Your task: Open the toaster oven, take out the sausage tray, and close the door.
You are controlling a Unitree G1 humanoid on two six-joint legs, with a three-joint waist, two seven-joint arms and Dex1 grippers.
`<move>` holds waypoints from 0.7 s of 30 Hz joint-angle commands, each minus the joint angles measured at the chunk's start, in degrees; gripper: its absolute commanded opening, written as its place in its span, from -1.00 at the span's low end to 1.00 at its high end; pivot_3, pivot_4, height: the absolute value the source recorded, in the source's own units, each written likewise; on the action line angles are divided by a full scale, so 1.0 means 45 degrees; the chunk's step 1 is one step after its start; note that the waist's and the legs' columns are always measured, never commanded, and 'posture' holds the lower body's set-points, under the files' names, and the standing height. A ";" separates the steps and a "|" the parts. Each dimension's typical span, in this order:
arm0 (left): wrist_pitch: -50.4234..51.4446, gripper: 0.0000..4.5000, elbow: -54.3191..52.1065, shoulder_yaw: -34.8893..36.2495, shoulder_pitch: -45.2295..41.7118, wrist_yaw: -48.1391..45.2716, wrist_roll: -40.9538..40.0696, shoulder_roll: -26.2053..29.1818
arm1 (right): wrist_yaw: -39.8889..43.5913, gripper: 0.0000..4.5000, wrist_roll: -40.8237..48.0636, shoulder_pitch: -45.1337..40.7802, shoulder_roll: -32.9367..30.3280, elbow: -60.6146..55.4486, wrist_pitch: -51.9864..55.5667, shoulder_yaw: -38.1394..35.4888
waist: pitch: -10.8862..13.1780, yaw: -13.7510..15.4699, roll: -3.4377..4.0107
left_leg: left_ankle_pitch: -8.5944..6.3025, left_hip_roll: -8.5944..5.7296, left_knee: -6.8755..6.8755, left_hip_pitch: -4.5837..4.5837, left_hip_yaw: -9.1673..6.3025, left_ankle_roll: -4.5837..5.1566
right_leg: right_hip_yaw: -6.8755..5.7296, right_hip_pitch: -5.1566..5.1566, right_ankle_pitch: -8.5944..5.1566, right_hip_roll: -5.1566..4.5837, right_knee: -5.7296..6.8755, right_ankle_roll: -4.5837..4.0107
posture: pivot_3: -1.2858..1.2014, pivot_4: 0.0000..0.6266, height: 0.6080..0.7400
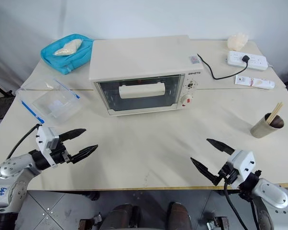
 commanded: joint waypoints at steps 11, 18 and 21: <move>0.2441 1.00 -0.0980 0.3134 0.0615 -0.1080 -0.4581 0.0286 | -0.0079 0.97 0.2708 -0.6507 -0.0248 0.0588 0.5062 0.2205 | 0.0006 -0.0402 0.0000 | 0.0000 0.0024 0.0031 -0.0002 0.0000 -0.0001 | -0.0001 -0.0012 -0.0007 -0.0011 0.0034 -0.0013 | 0.03 -0.52 1.00; 0.2333 1.00 -0.1302 0.3177 0.0787 -0.1215 -0.4869 0.0060 | -0.0238 0.97 0.1968 -1.0247 0.0609 0.3103 0.5927 0.3162 | 0.0005 -0.0277 -0.0001 | -0.0033 0.0019 0.0061 -0.0028 -0.0086 -0.0018 | -0.0014 -0.0029 -0.0017 -0.0005 0.0113 -0.0035 | 0.03 -0.52 1.00; 0.2443 1.00 -0.1540 0.3203 0.1010 -0.1201 -0.5068 0.0004 | -0.0067 0.97 0.1484 -1.1331 0.1043 0.4195 0.5673 0.3480 | 0.0005 -0.0293 0.0000 | -0.0044 0.0000 0.0079 -0.0050 -0.0080 0.0002 | -0.0048 -0.0043 -0.0016 -0.0006 0.0112 -0.0032 | 0.03 -0.52 1.00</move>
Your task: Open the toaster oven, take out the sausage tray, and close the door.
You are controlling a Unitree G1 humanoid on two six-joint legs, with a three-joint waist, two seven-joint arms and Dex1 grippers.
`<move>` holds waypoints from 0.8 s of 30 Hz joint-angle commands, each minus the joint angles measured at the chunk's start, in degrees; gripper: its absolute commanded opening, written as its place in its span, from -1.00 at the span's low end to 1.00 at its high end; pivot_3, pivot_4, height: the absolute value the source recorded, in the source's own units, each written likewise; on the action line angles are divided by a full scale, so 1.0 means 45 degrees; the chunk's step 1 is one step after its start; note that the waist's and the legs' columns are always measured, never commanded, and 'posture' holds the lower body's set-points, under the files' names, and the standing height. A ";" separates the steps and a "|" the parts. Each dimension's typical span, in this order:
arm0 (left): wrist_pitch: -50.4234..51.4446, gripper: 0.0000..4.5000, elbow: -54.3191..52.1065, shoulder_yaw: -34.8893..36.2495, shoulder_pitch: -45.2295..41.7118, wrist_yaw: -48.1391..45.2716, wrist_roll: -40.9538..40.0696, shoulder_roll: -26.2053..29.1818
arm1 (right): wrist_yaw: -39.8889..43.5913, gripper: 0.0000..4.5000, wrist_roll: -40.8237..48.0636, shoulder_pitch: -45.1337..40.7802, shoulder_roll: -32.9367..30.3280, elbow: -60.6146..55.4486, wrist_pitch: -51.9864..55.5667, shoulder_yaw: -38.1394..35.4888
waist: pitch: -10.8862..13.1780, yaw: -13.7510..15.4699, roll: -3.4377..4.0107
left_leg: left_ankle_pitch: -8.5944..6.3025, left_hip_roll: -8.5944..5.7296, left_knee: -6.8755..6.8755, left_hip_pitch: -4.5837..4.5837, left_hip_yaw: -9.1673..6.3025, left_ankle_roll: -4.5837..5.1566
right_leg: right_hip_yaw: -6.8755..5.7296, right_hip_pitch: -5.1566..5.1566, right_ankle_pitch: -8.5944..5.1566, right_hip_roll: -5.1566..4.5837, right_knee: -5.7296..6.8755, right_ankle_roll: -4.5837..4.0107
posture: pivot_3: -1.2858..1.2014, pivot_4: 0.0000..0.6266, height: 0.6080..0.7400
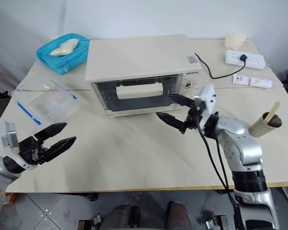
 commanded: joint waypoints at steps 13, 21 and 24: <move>0.0326 1.00 -0.0398 0.0209 0.0566 0.0101 -0.0357 0.0060 | 0.3349 0.97 -0.0640 -0.0065 -0.0097 -0.0395 -0.1809 0.0661 | 0.0000 -0.0066 0.0000 | -0.0006 0.0012 0.0009 -0.0004 0.0006 -0.0005 | -0.0013 0.0003 0.0001 0.0015 -0.0003 0.0002 | 0.03 -0.52 1.00; 0.0512 0.63 0.1069 -0.0235 -0.2033 0.0222 -0.0227 0.0159 | 0.3887 1.00 -0.1670 0.1055 -0.0500 -0.0726 -0.3533 0.0858 | 0.0003 -0.0213 -0.0004 | -0.0001 0.0018 0.0022 -0.0002 0.0038 -0.0014 | -0.0032 0.0005 0.0001 0.0017 -0.0014 0.0003 | 0.03 -0.52 1.00; 0.0543 0.19 0.1649 -0.1003 -0.3571 0.0417 0.0183 0.0046 | 0.3819 1.00 -0.1777 0.1161 -0.0466 -0.0804 -0.3689 0.0891 | 0.0003 -0.0201 -0.0005 | 0.0001 0.0020 0.0026 0.0000 0.0034 -0.0016 | -0.0033 0.0004 0.0001 0.0017 -0.0001 0.0003 | 0.03 -0.52 1.00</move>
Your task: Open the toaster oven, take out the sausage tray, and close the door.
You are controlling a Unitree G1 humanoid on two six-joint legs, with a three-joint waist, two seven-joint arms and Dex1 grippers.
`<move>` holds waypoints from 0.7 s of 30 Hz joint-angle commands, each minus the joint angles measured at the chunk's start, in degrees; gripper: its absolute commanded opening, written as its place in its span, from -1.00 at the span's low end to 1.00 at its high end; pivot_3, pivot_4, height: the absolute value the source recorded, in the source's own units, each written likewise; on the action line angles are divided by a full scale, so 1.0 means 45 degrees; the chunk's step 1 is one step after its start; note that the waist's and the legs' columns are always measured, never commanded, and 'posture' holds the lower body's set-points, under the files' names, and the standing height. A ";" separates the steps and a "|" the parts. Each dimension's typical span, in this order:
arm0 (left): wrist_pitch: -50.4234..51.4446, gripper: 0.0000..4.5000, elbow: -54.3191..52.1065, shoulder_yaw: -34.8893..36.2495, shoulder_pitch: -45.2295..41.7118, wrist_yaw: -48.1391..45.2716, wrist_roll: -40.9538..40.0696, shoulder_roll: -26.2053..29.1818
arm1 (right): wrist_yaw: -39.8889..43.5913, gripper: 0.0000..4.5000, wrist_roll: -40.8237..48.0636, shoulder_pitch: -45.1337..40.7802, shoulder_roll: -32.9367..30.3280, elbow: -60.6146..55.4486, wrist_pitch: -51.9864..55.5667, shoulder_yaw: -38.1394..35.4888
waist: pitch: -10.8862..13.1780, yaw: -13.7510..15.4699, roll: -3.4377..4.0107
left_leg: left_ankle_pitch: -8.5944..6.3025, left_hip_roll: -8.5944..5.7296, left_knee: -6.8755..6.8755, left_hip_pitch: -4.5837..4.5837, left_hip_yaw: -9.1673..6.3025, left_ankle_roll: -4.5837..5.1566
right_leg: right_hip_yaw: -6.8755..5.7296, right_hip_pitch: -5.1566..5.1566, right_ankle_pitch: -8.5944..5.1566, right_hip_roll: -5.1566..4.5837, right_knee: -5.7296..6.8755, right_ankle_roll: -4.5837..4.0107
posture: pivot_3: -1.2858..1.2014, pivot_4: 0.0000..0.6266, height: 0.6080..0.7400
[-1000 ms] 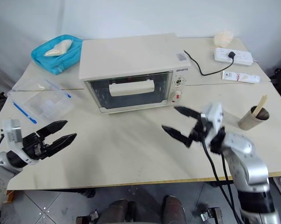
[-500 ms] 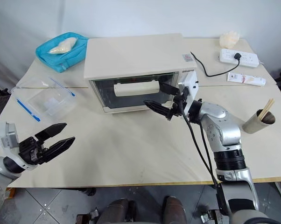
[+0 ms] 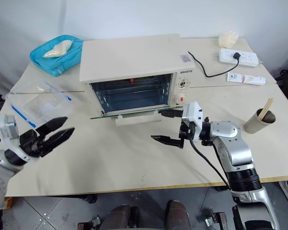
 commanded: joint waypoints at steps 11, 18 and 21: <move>-0.0731 -0.99 0.2312 -0.3276 -0.4135 -0.0500 0.2074 -0.0659 | -0.0102 1.00 -0.0053 0.0372 -0.0053 -0.1145 -0.0701 -0.0153 | 0.0002 0.0050 -0.0004 | -0.0007 -0.0002 -0.0004 -0.0005 -0.0014 -0.0001 | -0.0063 -0.0001 0.0002 0.0001 0.0003 0.0004 | 0.03 -0.52 1.00; -0.0926 -0.99 0.2436 -0.4088 -0.4197 -0.0993 0.2699 -0.0977 | -0.1127 1.00 -0.0274 0.1725 -0.0095 -0.2120 -0.0690 -0.0650 | 0.0002 0.0043 -0.0005 | -0.0007 -0.0003 -0.0009 -0.0007 -0.0015 0.0000 | -0.0065 -0.0003 0.0003 -0.0001 0.0000 0.0006 | 0.03 -0.52 1.00; -0.1091 -0.99 0.2516 -0.4287 -0.3986 -0.1234 0.2927 -0.1095 | -0.1928 1.00 -0.0566 0.3264 -0.0218 -0.2653 -0.0968 -0.1261 | 0.0002 0.0164 -0.0006 | -0.0007 -0.0010 -0.0002 -0.0010 -0.0021 0.0001 | -0.0066 0.0007 0.0003 -0.0006 -0.0002 0.0007 | 0.03 -0.52 1.00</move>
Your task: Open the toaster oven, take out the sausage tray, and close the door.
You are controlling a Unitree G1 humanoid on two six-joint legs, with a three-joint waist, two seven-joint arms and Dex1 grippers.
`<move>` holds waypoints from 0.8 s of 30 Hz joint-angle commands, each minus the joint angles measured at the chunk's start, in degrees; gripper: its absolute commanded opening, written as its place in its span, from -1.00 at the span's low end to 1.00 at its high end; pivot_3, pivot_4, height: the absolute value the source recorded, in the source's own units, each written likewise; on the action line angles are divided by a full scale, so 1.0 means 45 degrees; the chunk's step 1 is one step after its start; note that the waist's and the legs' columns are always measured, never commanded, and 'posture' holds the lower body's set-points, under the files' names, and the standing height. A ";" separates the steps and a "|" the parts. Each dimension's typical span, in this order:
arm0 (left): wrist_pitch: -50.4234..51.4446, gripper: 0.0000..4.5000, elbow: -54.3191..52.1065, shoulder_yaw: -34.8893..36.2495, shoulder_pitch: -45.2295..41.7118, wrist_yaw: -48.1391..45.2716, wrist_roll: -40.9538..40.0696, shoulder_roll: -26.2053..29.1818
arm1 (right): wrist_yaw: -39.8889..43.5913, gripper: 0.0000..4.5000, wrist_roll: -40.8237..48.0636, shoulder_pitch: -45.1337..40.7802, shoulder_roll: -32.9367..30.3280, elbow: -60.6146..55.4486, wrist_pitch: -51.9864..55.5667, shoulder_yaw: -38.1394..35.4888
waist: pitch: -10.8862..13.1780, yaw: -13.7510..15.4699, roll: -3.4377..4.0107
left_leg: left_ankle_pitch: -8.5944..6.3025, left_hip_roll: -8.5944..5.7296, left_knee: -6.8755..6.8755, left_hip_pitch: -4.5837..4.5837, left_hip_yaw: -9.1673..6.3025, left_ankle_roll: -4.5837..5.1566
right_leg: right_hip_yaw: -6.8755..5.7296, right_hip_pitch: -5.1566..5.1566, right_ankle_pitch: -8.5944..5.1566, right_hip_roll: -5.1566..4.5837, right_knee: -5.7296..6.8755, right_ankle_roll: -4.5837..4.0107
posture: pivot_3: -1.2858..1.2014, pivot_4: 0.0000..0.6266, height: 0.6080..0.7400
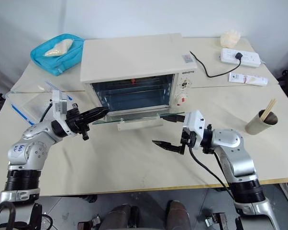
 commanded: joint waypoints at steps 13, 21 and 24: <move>-0.1763 -0.99 0.0053 -0.0771 0.1697 -0.0778 0.2029 0.0164 | -0.2517 1.00 -0.2215 0.3480 -0.2324 -0.0989 -0.1612 -0.3422 | 0.0000 0.0316 0.0001 | 0.0018 0.0011 0.0024 0.0019 0.0073 0.0010 | 0.0057 0.0019 0.0001 0.0005 -0.0042 0.0001 | 0.03 -0.52 1.00; -0.2581 -0.99 -0.0247 -0.0537 0.2240 -0.0033 0.2337 -0.0458 | -0.4203 1.00 -0.4317 -0.1118 -0.1707 -0.1100 0.1139 -0.0309 | 0.0001 0.0207 0.0003 | 0.0027 0.0034 0.0024 0.0025 0.0099 -0.0002 | 0.0074 -0.0007 -0.0002 0.0010 -0.0023 -0.0004 | 0.03 -0.52 1.00; -0.2428 -0.99 -0.1112 0.0218 0.2762 0.0142 0.1394 -0.0720 | -0.5386 1.00 -0.6456 -0.2476 -0.1294 -0.0306 0.0890 0.1032 | 0.0001 0.0235 0.0003 | 0.0016 0.0025 0.0017 0.0012 0.0079 0.0005 | 0.0055 -0.0014 -0.0002 0.0002 -0.0011 -0.0004 | 0.03 -0.52 1.00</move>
